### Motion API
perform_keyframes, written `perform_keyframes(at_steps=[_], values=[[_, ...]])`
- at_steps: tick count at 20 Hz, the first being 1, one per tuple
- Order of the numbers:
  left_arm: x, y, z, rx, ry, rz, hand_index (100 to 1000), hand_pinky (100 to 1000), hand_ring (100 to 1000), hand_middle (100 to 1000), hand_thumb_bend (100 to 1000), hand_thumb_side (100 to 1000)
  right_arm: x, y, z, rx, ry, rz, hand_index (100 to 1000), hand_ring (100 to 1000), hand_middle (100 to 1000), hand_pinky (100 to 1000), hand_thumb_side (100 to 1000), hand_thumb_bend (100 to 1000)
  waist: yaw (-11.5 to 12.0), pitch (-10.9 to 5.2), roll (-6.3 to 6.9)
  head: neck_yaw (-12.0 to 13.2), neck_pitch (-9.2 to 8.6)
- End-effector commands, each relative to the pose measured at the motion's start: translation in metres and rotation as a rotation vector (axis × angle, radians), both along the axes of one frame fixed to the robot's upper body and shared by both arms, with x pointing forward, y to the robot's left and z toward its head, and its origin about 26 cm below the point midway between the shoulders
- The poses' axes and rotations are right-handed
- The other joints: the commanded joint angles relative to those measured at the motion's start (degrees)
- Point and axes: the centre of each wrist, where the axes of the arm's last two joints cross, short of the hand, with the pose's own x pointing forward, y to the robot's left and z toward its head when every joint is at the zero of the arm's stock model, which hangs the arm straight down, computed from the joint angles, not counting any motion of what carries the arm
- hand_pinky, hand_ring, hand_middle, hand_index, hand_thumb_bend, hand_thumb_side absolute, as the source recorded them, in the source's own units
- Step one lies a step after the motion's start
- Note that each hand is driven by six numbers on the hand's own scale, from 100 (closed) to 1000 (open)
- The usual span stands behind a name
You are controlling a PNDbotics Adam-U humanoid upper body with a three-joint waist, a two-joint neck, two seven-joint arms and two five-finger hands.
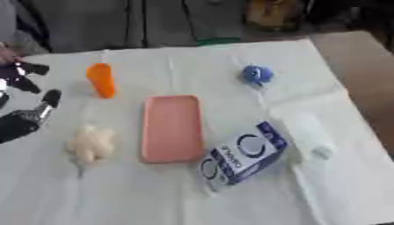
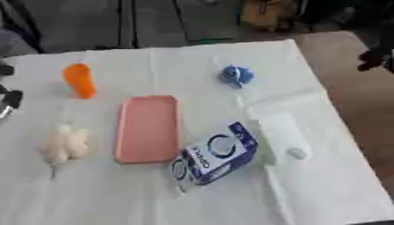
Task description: Pick up objects on the table and place them in the box.
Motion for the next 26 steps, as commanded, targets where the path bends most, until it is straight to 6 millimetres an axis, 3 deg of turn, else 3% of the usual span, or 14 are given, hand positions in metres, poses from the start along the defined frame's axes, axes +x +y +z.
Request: perform_keyframes(at_steps=[1, 10, 15, 16, 18, 19, 21, 24, 26], values=[[-0.002, 0.005, 0.005, -0.063, -0.048, 0.016, 838, 641, 567, 714, 290, 730, -0.001, -0.002, 0.008, -0.019, -0.023, -0.007, 918, 523, 739, 462, 656, 332, 0.1, -0.53, -0.08, -0.2, 0.24], [-0.006, 0.006, -0.003, -0.162, -0.094, 0.085, 835, 639, 570, 720, 311, 688, -0.001, -0.003, 0.008, -0.020, -0.022, -0.008, 918, 522, 740, 462, 656, 330, 0.1, -0.56, -0.09, -0.2, 0.24], [-0.007, 0.007, -0.002, -0.117, -0.095, 0.113, 836, 651, 585, 732, 342, 656, -0.001, -0.003, 0.008, -0.020, -0.021, -0.008, 917, 522, 740, 462, 656, 330, 0.1, -0.64, -0.05, -0.2, 0.24], [-0.007, 0.008, 0.000, -0.065, -0.075, 0.110, 836, 651, 585, 732, 342, 656, 0.000, -0.003, 0.008, -0.021, -0.021, -0.007, 917, 522, 740, 462, 656, 330, 0.1, -0.65, -0.03, -0.3, 0.24], [-0.007, 0.009, 0.005, 0.091, -0.013, 0.099, 853, 672, 614, 750, 448, 607, 0.000, -0.003, 0.008, -0.022, -0.022, -0.006, 918, 522, 740, 463, 656, 330, 0.0, -0.69, -0.02, -0.3, 0.24], [-0.007, 0.008, 0.010, 0.184, 0.020, 0.095, 859, 680, 626, 753, 549, 562, -0.001, -0.003, 0.008, -0.023, -0.022, -0.006, 918, 522, 740, 463, 656, 330, 0.0, -0.71, -0.03, -0.3, 0.24], [-0.004, 0.005, 0.016, 0.374, 0.106, 0.078, 857, 679, 629, 753, 604, 547, 0.000, -0.003, 0.008, -0.023, -0.019, -0.005, 917, 522, 740, 463, 656, 330, 0.0, -0.82, -0.05, -0.1, 0.24], [0.005, -0.001, 0.021, 0.553, 0.201, 0.049, 861, 695, 667, 769, 731, 616, 0.000, -0.002, 0.008, -0.027, -0.019, 0.002, 916, 523, 741, 464, 657, 330, -0.1, -0.89, -0.13, 0.0, 0.24], [0.014, -0.006, 0.024, 0.654, 0.262, 0.023, 866, 695, 674, 770, 746, 643, 0.000, -0.002, 0.008, -0.029, -0.016, 0.004, 916, 523, 741, 463, 657, 330, -0.1, -0.92, -0.25, 0.0, 0.24]])
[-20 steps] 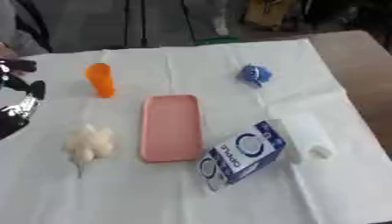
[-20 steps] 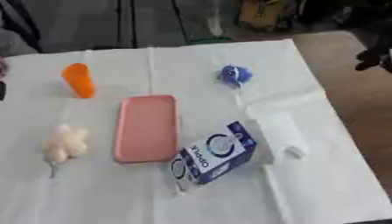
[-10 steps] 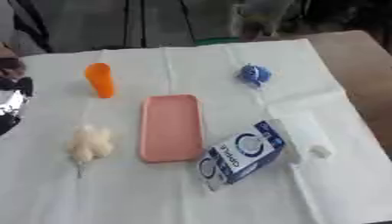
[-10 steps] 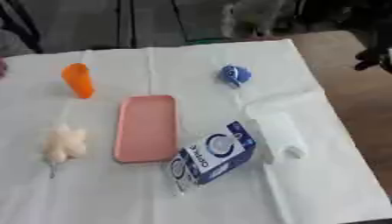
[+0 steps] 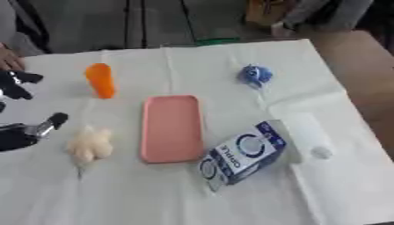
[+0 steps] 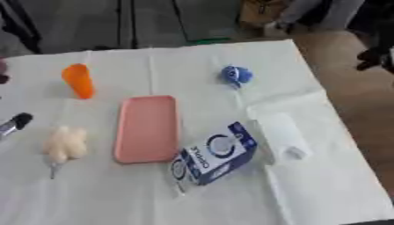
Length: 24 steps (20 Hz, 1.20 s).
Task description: Pick up objects on the table and place them in the box.
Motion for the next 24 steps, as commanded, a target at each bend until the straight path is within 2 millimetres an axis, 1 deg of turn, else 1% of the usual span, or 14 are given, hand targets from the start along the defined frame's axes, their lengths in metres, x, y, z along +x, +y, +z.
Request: perform_keyframes(at_steps=[1, 2, 5, 6, 9, 10, 13, 14, 17, 20, 24], values=[[0.009, -0.002, 0.013, 0.176, 0.079, -0.016, 865, 695, 676, 770, 751, 649, 0.000, -0.002, 0.008, -0.028, -0.017, 0.001, 916, 523, 741, 463, 657, 330, -0.1, -0.72, -0.25, 0.2, 0.24], [0.013, -0.005, 0.014, 0.208, 0.106, -0.031, 862, 691, 662, 755, 780, 677, 0.000, -0.002, 0.008, -0.029, -0.017, 0.003, 917, 522, 741, 463, 657, 330, -0.1, -0.73, -0.33, 0.3, 0.24], [0.023, -0.009, 0.017, 0.264, 0.174, -0.067, 858, 690, 655, 747, 788, 688, 0.000, -0.002, 0.007, -0.029, -0.016, 0.003, 917, 522, 741, 463, 657, 330, -0.2, -0.74, -0.46, 0.3, 0.24], [0.027, -0.010, 0.016, 0.276, 0.201, -0.078, 845, 683, 632, 726, 780, 700, 0.000, -0.002, 0.007, -0.029, -0.015, 0.004, 917, 522, 742, 463, 657, 329, -0.2, -0.74, -0.46, 0.4, 0.24], [0.039, -0.010, 0.011, 0.283, 0.263, -0.091, 826, 670, 608, 700, 760, 688, 0.000, -0.002, 0.007, -0.029, -0.014, 0.007, 918, 522, 742, 463, 657, 328, -0.3, -0.77, -0.47, 0.4, 0.24], [0.043, -0.010, 0.007, 0.274, 0.284, -0.091, 821, 659, 595, 686, 723, 687, 0.000, -0.002, 0.007, -0.029, -0.013, 0.007, 918, 522, 742, 463, 657, 329, -0.3, -0.78, -0.50, 0.4, 0.24], [0.052, -0.006, -0.003, 0.253, 0.326, -0.086, 820, 658, 595, 686, 726, 687, 0.000, -0.002, 0.006, -0.028, -0.012, 0.006, 918, 522, 742, 463, 657, 328, -0.3, -0.80, -0.54, 0.4, 0.24], [0.054, -0.005, -0.004, 0.254, 0.330, -0.075, 807, 648, 583, 672, 742, 657, -0.001, -0.002, 0.006, -0.028, -0.012, 0.006, 919, 521, 742, 463, 656, 328, -0.4, -0.80, -0.55, 0.4, 0.24], [0.063, -0.004, -0.014, 0.250, 0.315, -0.033, 804, 644, 579, 668, 742, 641, 0.000, -0.002, 0.006, -0.026, -0.012, 0.008, 919, 521, 742, 463, 657, 328, -0.5, -0.74, -0.56, 0.5, 0.24], [0.068, -0.006, -0.024, 0.222, 0.266, -0.015, 801, 639, 569, 658, 695, 595, 0.000, -0.002, 0.006, -0.025, -0.010, 0.009, 919, 521, 742, 463, 656, 327, -0.5, -0.68, -0.57, 0.6, 0.24], [0.070, -0.009, -0.037, 0.203, 0.237, -0.012, 799, 637, 567, 654, 685, 597, 0.000, -0.001, 0.006, -0.025, -0.011, 0.009, 920, 521, 742, 463, 656, 327, -0.6, -0.64, -0.58, 0.7, 0.24]])
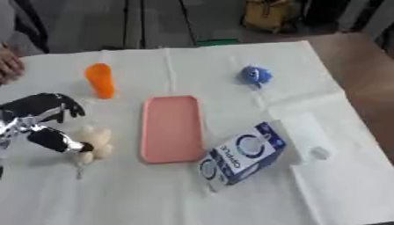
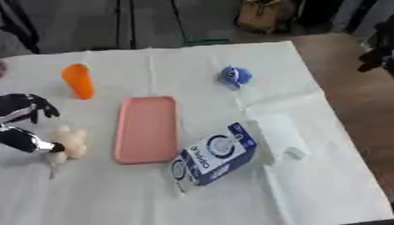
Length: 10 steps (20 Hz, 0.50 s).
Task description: Pick up objects on the table and place them in the box.
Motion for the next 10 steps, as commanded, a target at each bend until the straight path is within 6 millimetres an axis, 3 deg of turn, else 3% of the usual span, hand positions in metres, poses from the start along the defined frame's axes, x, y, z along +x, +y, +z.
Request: perform_keyframes(at_steps=[1, 7, 10], values=[[0.004, -0.001, 0.001, 0.008, -0.035, -0.007, 799, 637, 567, 654, 685, 597, 0.000, -0.001, 0.006, -0.020, -0.013, 0.003, 920, 521, 742, 463, 656, 327, -0.1, -0.61, -0.07, 0.2, 0.24], [0.006, -0.005, -0.010, 0.057, 0.042, -0.037, 787, 631, 546, 628, 673, 562, 0.000, -0.001, 0.006, -0.019, -0.013, 0.003, 921, 520, 742, 463, 657, 326, -0.1, -0.63, -0.05, 0.3, 0.24], [0.006, -0.005, -0.010, 0.074, 0.049, -0.034, 750, 602, 509, 592, 585, 414, 0.000, -0.001, 0.006, -0.019, -0.013, 0.003, 921, 520, 742, 463, 657, 324, -0.1, -0.62, -0.04, 0.3, 0.24]])
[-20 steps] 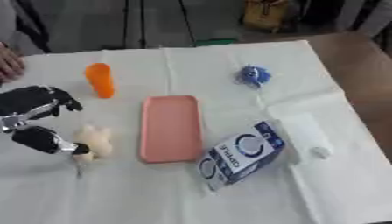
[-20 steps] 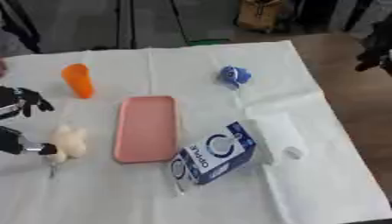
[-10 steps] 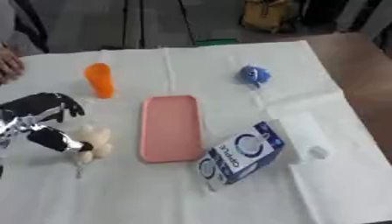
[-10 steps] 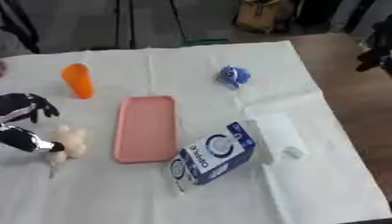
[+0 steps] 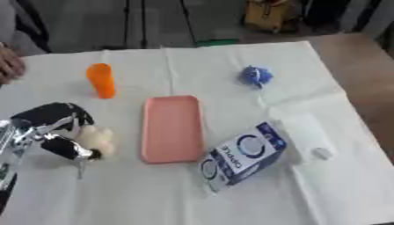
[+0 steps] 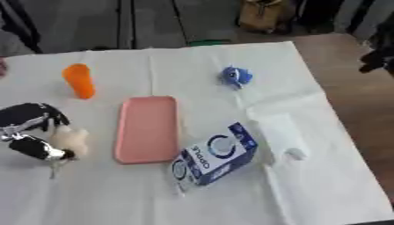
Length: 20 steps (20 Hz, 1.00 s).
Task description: Pick up objects on the table and place them in the box.
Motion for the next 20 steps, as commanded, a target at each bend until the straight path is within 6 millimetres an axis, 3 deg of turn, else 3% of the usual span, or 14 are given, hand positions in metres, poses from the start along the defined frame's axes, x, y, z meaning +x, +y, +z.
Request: perform_keyframes(at_steps=[1, 3, 5, 7, 9, 13, 18, 20], values=[[0.003, 0.002, 0.010, 0.034, -0.023, 0.005, 742, 593, 502, 585, 560, 375, 0.000, -0.001, 0.006, -0.019, -0.014, 0.003, 921, 520, 742, 463, 658, 325, 0.0, -0.62, -0.04, 0.1, 0.24], [0.003, 0.003, 0.009, 0.036, -0.032, 0.016, 707, 559, 473, 554, 455, 240, 0.000, -0.001, 0.006, -0.019, -0.014, 0.003, 922, 520, 742, 463, 658, 324, 0.0, -0.62, -0.06, 0.1, 0.24], [0.003, 0.003, 0.008, 0.028, -0.048, 0.028, 664, 533, 439, 517, 344, 221, 0.000, -0.001, 0.006, -0.019, -0.014, 0.001, 921, 520, 742, 463, 658, 324, 0.0, -0.61, -0.08, 0.0, 0.24], [0.003, 0.003, 0.008, 0.017, -0.060, 0.034, 651, 525, 426, 505, 320, 218, 0.000, -0.002, 0.005, -0.019, -0.013, 0.001, 922, 520, 742, 463, 658, 324, 0.0, -0.62, -0.09, 0.0, 0.24], [0.003, 0.002, 0.009, -0.009, -0.064, 0.035, 579, 502, 368, 453, 198, 210, 0.000, -0.001, 0.005, -0.018, -0.013, 0.001, 922, 520, 742, 463, 657, 324, 0.0, -0.62, -0.08, 0.0, 0.24], [0.003, 0.002, 0.014, -0.093, -0.043, 0.020, 558, 494, 348, 432, 101, 209, 0.000, -0.002, 0.005, -0.019, -0.013, 0.001, 922, 520, 742, 463, 658, 323, 0.0, -0.65, -0.09, 0.0, 0.24], [0.002, -0.005, 0.045, -0.193, -0.060, -0.054, 557, 496, 346, 431, 100, 206, 0.000, -0.002, 0.005, -0.019, -0.012, -0.001, 922, 519, 742, 463, 657, 323, 0.0, -0.71, -0.10, 0.0, 0.24], [0.003, -0.023, 0.082, -0.254, -0.159, -0.153, 549, 496, 341, 426, 100, 194, 0.000, -0.002, 0.005, -0.019, -0.011, 0.003, 922, 519, 742, 463, 657, 322, 0.1, -0.86, -0.12, 0.0, 0.24]])
